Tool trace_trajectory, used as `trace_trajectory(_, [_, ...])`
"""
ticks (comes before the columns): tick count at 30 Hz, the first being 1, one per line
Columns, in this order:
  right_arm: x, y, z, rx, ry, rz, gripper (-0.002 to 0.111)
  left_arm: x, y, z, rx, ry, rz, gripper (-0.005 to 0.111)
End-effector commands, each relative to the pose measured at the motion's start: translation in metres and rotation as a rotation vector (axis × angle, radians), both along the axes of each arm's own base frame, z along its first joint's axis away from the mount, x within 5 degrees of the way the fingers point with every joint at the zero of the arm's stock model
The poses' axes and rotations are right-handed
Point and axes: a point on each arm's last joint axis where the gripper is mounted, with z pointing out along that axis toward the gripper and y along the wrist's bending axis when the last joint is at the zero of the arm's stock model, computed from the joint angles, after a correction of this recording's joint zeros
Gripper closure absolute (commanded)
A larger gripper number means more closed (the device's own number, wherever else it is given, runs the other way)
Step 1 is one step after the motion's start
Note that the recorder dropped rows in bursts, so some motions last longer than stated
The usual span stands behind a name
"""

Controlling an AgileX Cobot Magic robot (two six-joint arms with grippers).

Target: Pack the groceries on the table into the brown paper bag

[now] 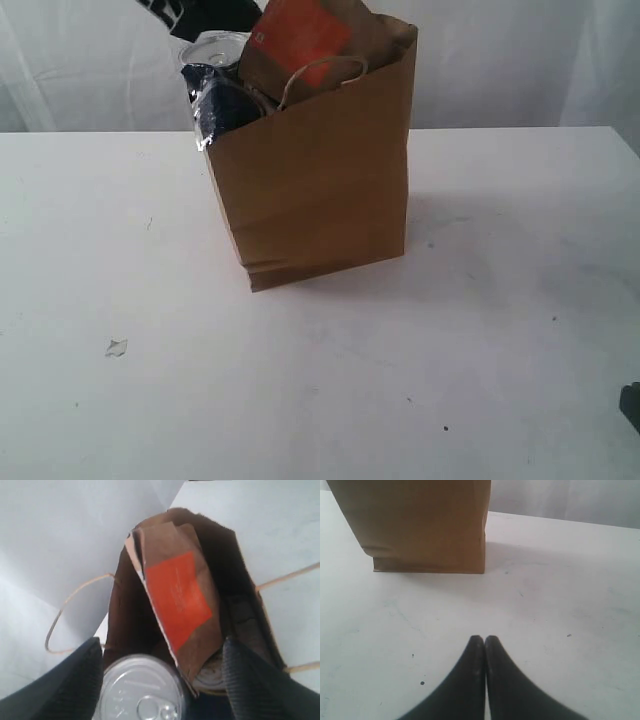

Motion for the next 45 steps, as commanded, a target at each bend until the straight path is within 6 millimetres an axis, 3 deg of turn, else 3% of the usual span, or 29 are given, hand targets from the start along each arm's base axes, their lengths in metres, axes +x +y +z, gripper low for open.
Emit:
trace_trajectory(1, [0.000,0.000,-0.002,-0.007,-0.007,0.000,0.108,-0.009,0.011,0.005,0.077,0.025,0.056,0.049])
trace_trajectory(12, [0.000,0.000,-0.002,-0.007,-0.007,0.000,0.108,-0.045,0.027,0.032,0.090,0.060,0.097,0.107])
trace_trajectory(22, [0.000,0.000,-0.002,-0.007,-0.007,0.000,0.108,-0.089,0.050,0.061,0.019,0.133,0.241,0.107])
trace_trajectory(28, [0.000,0.000,-0.002,-0.007,-0.007,0.000,0.108,-0.129,0.066,0.089,-0.102,0.109,0.296,0.107])
trace_trajectory(32, [0.000,0.000,-0.002,-0.007,-0.007,0.000,0.108,-0.160,0.078,0.096,-0.163,0.072,0.315,0.107])
trace_trajectory(36, [0.000,0.000,-0.002,-0.007,-0.007,0.000,0.108,-0.190,0.090,0.088,-0.204,0.047,0.330,0.107])
trace_trajectory(45, [0.000,0.000,-0.002,-0.007,-0.007,0.000,0.108,-0.249,0.115,0.031,-0.349,0.055,0.405,0.107])
